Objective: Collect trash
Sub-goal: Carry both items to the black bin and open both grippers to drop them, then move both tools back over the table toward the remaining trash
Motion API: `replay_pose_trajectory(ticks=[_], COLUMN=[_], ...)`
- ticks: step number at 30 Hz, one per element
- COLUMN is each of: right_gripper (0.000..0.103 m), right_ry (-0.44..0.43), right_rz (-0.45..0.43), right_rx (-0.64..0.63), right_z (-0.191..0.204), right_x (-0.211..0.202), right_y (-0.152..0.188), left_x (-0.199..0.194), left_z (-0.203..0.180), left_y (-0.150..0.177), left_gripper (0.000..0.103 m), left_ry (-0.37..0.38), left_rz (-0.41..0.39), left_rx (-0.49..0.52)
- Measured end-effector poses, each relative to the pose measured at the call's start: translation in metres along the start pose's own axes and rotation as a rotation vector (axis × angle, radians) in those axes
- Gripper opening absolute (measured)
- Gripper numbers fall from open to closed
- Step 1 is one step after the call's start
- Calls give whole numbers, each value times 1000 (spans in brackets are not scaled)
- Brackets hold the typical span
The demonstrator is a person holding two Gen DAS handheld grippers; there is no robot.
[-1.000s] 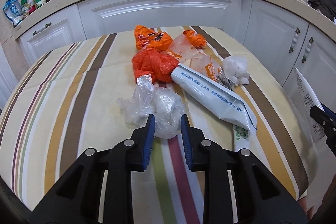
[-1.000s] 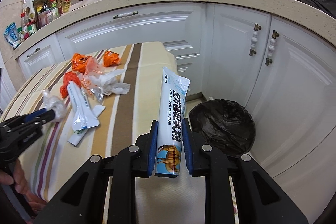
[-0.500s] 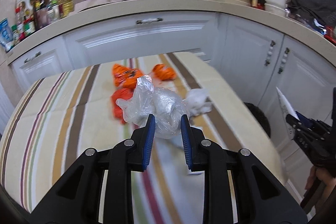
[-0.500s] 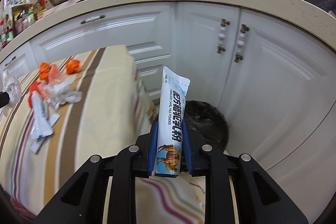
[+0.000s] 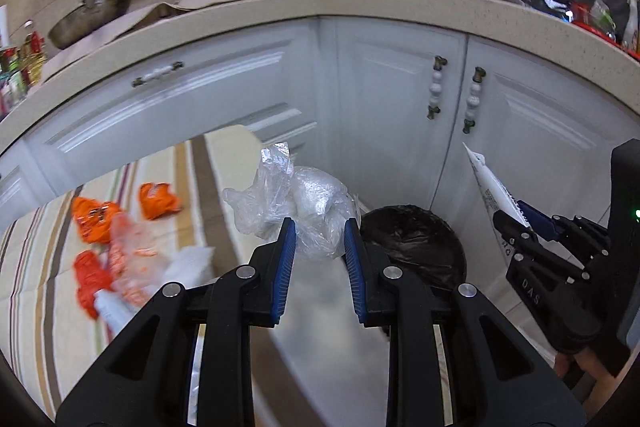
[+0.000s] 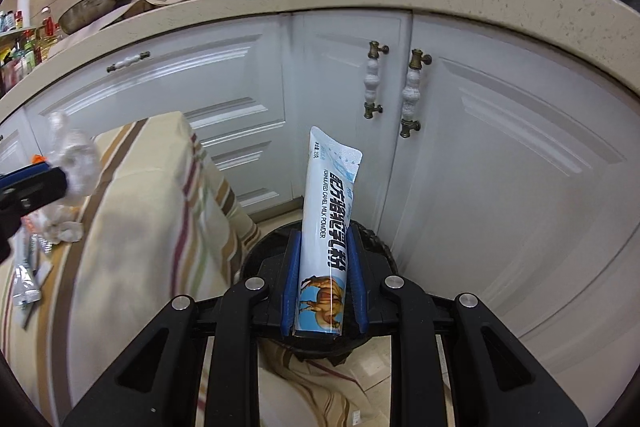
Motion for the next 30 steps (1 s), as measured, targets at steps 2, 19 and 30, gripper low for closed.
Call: replay_pose_trajectory(ticks=[2,19,30], right_gripper=[23,55,55], right_ry=[1,15,-19], right_rz=[12,97,84], right_rx=[-2,30,53], right_z=[-4,-17,-7], right_x=[11,96,64], right_y=[0,3,-5], left_x=[18,134,79], left_z=[-9,-30,2], left_y=[-6,-29,-35], left_gripper=[24,57,60], left_ry=[12,18,-5], left_rz=[20,181,83], left_rx=[8,-38,-83])
Point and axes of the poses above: each gripper's, at about its wrist camera, not at the fingertips, and x roughly the way its jaws point, z to its left, y to its underside, the point moved 1 cm from there along x, roughly the way its jaws point, and after that the axes turned 10 degrees about y, right-handed, at the moved point
